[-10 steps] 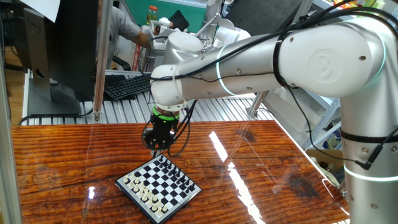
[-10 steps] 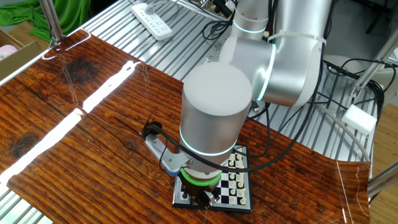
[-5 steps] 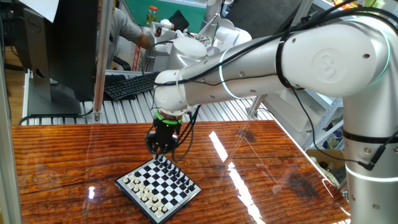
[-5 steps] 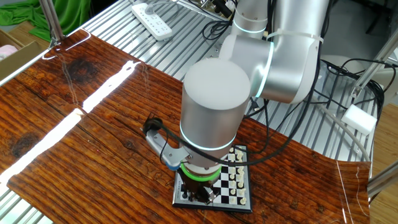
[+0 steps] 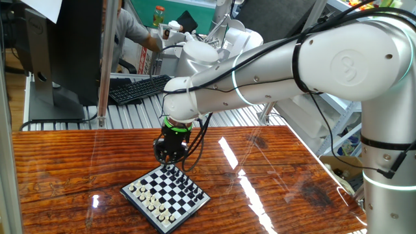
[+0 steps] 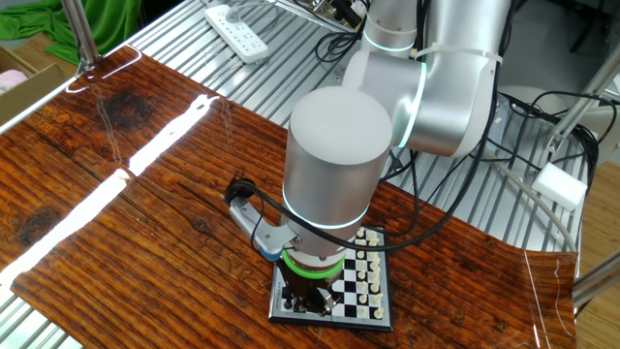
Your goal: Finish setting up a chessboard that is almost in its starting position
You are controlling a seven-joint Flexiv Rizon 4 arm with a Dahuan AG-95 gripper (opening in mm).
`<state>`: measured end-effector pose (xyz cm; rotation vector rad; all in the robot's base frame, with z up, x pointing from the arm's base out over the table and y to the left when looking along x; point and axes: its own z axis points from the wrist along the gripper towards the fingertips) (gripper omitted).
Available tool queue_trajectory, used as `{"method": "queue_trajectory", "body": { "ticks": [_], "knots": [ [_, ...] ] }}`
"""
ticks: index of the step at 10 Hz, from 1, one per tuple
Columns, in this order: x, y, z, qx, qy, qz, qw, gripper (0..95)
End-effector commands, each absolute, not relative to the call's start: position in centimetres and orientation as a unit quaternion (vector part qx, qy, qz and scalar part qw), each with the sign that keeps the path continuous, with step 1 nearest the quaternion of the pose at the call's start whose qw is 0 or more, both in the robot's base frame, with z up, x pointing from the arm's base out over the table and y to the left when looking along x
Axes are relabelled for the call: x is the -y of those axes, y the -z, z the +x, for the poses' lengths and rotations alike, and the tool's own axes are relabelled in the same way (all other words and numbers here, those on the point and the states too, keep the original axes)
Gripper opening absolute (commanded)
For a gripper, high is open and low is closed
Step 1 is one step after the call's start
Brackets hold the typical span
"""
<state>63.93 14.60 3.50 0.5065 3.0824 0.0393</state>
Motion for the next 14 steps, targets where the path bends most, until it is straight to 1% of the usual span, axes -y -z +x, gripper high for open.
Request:
{"method": "queue_trajectory", "body": {
  "ticks": [1, 14],
  "knots": [
    [-14.54, -3.53, 63.89, -0.987, -0.011, 0.162, 0.01, 0.0],
    [-14.68, -3.04, 63.94, -0.987, -0.013, 0.161, 0.013, 0.0]
  ]
}}
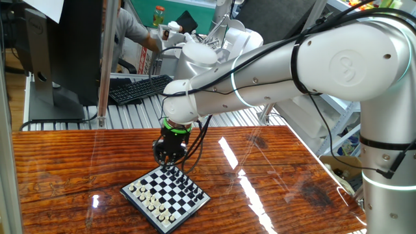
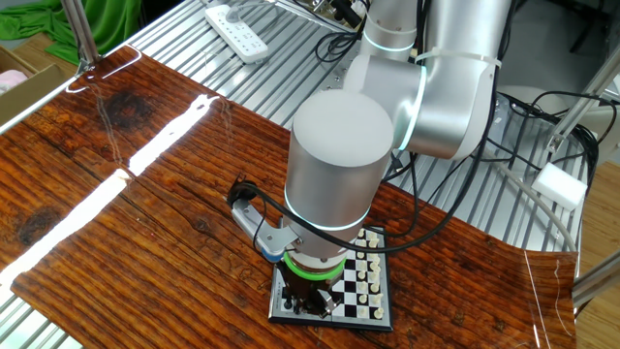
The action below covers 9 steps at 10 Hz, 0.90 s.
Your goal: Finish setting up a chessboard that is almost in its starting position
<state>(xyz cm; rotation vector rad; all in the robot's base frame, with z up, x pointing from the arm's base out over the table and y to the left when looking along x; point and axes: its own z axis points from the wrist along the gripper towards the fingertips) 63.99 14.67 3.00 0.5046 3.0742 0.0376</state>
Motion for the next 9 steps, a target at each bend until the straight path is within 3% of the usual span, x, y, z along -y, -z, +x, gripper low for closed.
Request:
{"method": "queue_trajectory", "body": {
  "ticks": [1, 9],
  "knots": [
    [-14.68, -3.04, 63.94, -0.987, -0.013, 0.161, 0.013, 0.0],
    [-14.69, -3.0, 63.95, -0.986, -0.012, 0.164, 0.016, 0.0]
  ]
}}
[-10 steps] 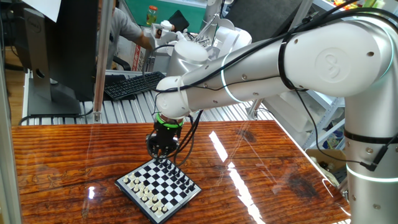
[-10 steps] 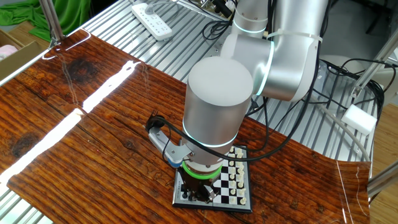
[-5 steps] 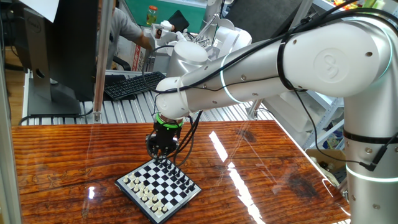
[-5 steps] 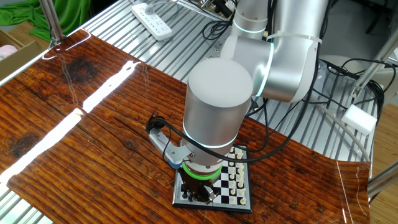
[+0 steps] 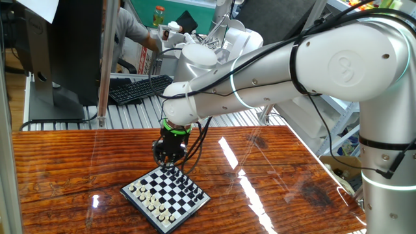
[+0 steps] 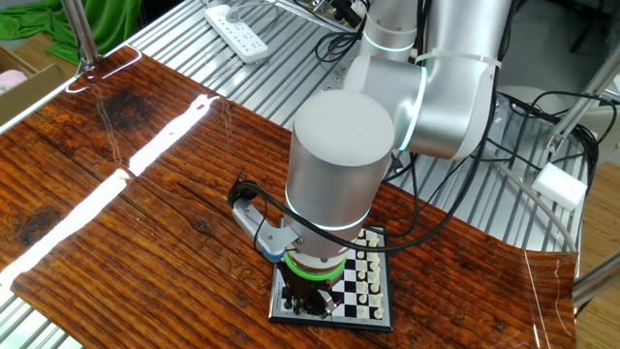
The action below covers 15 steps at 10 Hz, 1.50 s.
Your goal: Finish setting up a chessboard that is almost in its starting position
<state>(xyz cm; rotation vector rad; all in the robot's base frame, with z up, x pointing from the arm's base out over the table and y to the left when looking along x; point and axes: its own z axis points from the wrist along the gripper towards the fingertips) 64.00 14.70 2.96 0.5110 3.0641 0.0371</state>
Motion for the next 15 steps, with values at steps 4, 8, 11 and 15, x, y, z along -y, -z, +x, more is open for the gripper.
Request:
{"method": "queue_trajectory", "body": {
  "ticks": [4, 8, 11, 15],
  "knots": [
    [-14.69, -2.99, 63.95, -0.985, -0.018, 0.168, 0.013, 0.0],
    [-14.69, -2.99, 63.95, -0.983, -0.018, 0.181, 0.008, 0.0],
    [-14.69, -2.99, 63.95, -0.982, -0.015, 0.186, 0.006, 0.0],
    [-14.69, -2.99, 63.95, -0.981, -0.012, 0.193, 0.003, 0.0]
  ]
}}
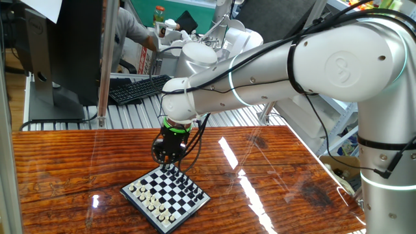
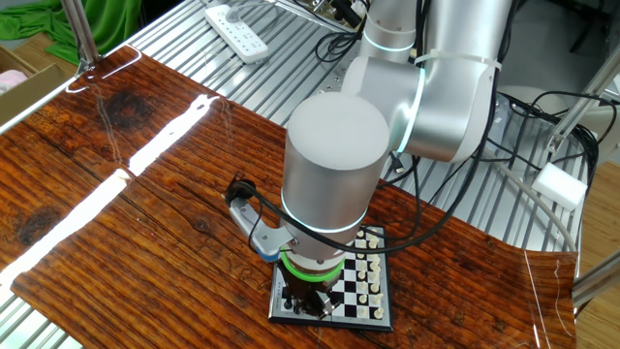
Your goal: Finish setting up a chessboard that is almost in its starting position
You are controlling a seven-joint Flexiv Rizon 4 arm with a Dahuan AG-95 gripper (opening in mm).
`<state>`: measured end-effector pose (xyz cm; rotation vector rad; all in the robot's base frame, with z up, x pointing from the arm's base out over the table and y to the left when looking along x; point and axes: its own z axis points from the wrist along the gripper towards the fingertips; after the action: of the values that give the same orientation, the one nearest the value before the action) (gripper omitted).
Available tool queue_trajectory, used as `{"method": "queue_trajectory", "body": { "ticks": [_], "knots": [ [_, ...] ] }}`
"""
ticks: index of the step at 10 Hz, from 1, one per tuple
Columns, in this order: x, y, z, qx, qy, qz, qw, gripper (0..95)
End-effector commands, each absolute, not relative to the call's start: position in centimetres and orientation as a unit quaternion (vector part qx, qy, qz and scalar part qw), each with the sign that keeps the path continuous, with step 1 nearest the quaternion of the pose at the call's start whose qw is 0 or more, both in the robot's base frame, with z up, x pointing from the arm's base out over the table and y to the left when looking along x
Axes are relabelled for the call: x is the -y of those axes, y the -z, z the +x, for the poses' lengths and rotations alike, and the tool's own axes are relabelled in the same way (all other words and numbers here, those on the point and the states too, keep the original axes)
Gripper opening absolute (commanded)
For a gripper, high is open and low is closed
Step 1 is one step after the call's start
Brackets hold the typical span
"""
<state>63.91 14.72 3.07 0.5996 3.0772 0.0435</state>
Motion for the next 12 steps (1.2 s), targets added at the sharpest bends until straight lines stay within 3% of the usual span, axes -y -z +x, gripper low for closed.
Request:
{"method": "queue_trajectory", "body": {
  "ticks": [1, 12],
  "knots": [
    [-14.69, -2.99, 63.95, -0.981, -0.011, 0.196, 0.003, 0.0],
    [-14.69, -2.99, 63.95, -0.976, 0.008, 0.218, -0.004, 0.0]
  ]
}}
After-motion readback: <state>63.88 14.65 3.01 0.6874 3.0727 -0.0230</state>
